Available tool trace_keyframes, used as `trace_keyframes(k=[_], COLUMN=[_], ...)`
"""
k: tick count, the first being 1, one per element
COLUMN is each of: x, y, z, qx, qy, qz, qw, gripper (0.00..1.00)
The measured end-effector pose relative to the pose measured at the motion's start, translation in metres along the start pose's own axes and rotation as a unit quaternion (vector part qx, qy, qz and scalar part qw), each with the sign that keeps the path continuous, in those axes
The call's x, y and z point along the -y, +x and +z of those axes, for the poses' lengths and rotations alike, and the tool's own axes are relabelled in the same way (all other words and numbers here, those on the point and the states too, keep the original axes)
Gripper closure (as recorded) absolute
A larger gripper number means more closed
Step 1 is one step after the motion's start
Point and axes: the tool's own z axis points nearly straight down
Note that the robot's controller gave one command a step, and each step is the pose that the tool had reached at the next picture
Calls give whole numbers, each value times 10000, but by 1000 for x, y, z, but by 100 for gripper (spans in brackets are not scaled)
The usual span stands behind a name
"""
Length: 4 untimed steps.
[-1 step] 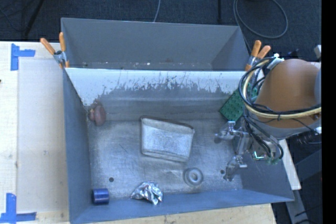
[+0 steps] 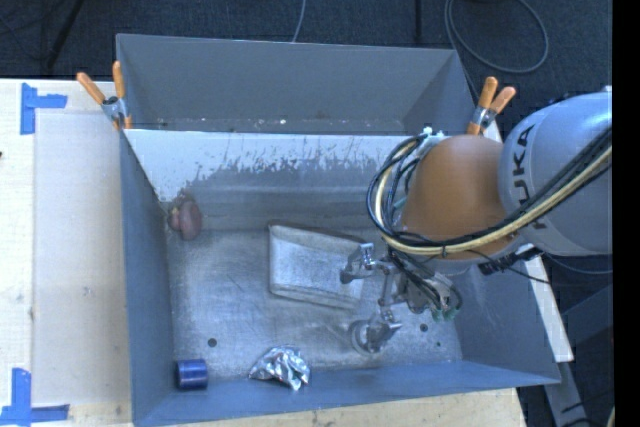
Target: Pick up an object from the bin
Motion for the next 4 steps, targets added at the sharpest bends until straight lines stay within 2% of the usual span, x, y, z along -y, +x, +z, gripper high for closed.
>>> trace_keyframes(k=[1, 2, 3, 4], x=[26, 22, 25, 25], y=[29, 19, 33, 32], z=[3, 11, 48, 47], qx=[4, 29, 80, 55], qy=[14, 12, 6, 10], qz=[535, 2119, 2069, 2065], qw=[9986, 9773, 9783, 9784], gripper=[0, 0, 0, 0])
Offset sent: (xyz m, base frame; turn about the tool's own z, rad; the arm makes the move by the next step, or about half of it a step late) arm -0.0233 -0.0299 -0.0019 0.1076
